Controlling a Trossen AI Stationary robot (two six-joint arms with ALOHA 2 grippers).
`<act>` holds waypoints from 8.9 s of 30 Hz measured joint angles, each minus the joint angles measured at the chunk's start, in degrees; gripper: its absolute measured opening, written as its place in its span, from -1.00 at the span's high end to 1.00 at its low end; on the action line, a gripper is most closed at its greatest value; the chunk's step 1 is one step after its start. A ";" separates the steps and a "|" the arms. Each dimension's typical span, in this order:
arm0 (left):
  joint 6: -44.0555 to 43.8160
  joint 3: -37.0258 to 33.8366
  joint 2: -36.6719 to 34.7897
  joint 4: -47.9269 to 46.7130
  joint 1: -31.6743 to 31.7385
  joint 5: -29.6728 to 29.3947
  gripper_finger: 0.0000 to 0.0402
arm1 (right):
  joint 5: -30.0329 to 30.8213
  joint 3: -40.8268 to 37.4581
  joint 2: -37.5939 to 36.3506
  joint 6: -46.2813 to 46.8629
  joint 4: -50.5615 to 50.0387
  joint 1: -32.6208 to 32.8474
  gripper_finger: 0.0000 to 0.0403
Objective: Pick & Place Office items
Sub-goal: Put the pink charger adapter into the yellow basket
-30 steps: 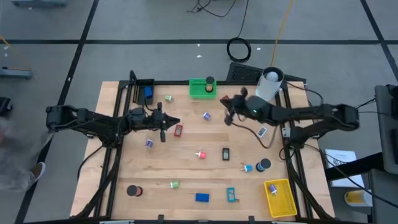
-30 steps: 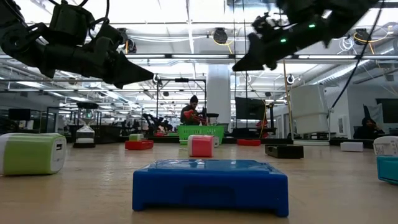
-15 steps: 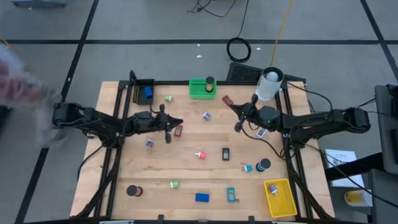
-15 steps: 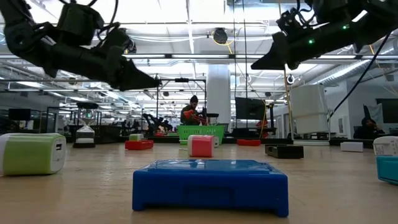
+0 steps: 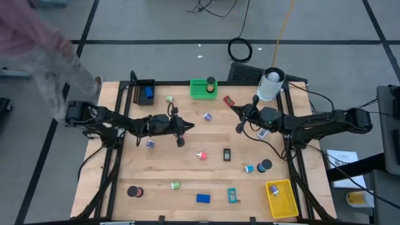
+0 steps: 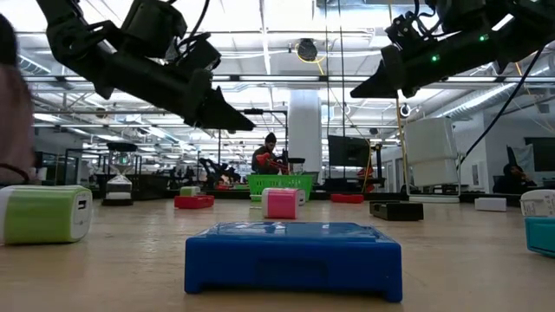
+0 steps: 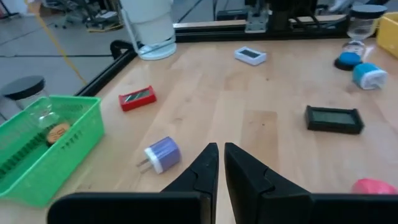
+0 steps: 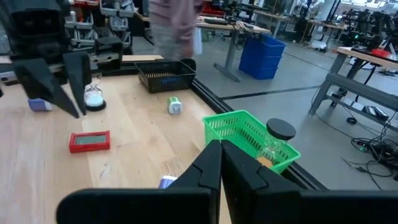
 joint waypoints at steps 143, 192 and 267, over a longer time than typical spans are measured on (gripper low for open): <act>13.34 16.31 22.36 -10.75 -17.08 -26.56 0.28 | -7.89 0.00 1.47 9.38 -1.36 -0.24 0.98; 17.47 16.27 22.34 3.48 -15.99 -26.52 0.26 | -23.86 2.71 42.53 43.42 40.36 6.40 -0.33; 6.53 -0.12 6.14 7.13 -9.56 -5.01 0.70 | -28.61 30.90 3.76 87.93 -76.37 50.01 0.30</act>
